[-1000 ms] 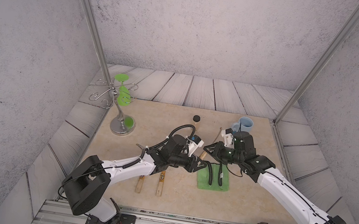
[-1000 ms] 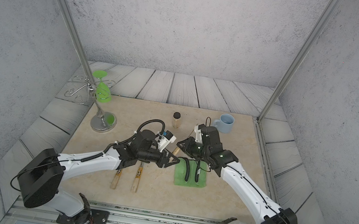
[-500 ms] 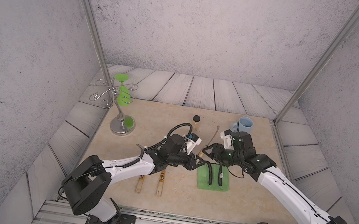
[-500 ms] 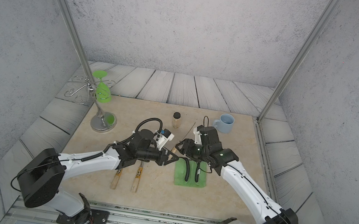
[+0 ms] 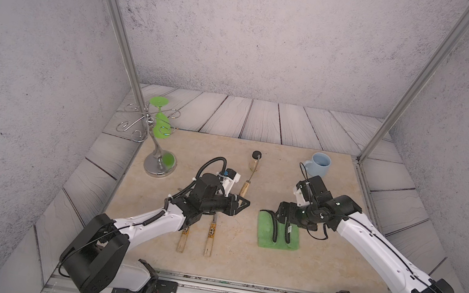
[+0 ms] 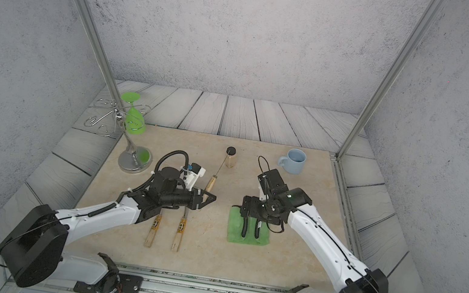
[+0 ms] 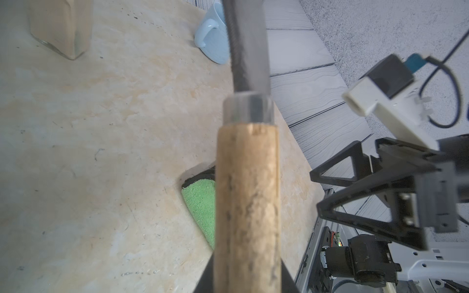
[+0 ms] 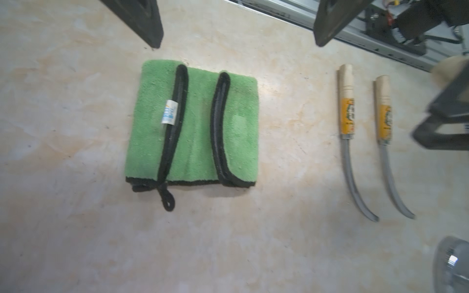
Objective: Wipe small sickles with rags
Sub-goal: Pick up the rag from the center of the board.
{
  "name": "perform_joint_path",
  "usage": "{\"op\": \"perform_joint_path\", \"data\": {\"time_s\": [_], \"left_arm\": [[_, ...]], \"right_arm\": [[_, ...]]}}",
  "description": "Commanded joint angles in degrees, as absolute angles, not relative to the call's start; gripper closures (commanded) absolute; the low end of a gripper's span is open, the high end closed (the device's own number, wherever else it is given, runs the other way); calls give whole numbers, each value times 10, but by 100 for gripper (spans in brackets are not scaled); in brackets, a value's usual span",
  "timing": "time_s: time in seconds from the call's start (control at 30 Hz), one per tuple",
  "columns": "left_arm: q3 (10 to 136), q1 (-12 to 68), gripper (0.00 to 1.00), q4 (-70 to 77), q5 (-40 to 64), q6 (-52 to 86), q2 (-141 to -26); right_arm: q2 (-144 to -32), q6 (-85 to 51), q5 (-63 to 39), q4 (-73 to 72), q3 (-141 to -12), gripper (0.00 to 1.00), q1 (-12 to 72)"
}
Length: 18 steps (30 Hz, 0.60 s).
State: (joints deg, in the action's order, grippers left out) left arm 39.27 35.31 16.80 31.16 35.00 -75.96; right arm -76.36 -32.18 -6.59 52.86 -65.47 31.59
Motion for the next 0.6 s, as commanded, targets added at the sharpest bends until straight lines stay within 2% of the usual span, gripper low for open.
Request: {"op": "perform_joint_path", "data": {"time_s": [0.0,0.33,0.57], "left_arm": [[374,346,100,183,311,357,-739],[351,338,100,179,307,360,-699],[342,329,100,178,307,361,-685]], "right_arm": [[-814,-282,-24,579,-668,2,317],[-970,-258,-27,566,-714,1,317],[-1034,-268,-30,550,-727,1,317]]}}
